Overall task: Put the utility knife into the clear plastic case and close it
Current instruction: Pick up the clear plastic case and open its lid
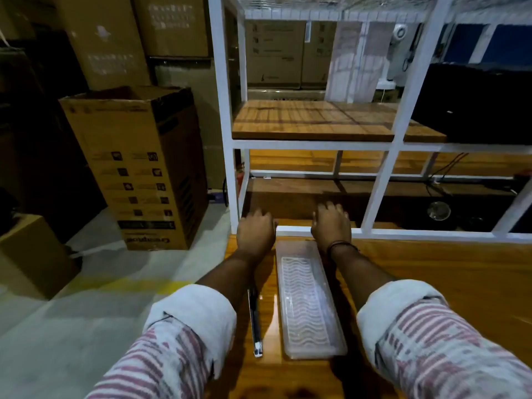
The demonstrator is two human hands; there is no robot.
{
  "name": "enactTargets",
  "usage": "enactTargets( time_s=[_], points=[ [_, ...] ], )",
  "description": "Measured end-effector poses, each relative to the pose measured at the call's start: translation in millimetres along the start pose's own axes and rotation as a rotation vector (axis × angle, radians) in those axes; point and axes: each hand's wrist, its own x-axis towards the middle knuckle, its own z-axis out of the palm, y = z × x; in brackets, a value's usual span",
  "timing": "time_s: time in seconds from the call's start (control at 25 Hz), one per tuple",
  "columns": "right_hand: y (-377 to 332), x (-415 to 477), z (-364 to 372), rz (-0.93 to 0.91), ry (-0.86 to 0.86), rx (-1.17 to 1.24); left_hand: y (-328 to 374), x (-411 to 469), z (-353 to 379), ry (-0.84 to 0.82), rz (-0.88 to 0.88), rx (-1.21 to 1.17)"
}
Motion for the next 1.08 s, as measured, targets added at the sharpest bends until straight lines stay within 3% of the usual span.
enactTargets(
  time_s=[0.24,0.6,0.84,1.08],
  points=[
    [3.3,-22.6,40.6,0.138,-0.15,0.071,10.1,-15.6,36.5,-0.184,-0.077,0.034],
    [5.3,-17.7,71.0,0.349,-0.161,0.257,21.5,-20.3,61.4,-0.197,-0.259,-0.129],
    [4.0,-14.8,81.5,0.388,-0.157,0.293,32.5,5.3,57.6,-0.434,-0.562,-0.434],
    [5.9,-13.0,87.3,0.389,-0.141,0.314,48.8,-20.3,70.6,-0.163,-0.539,-0.374]
  ],
)
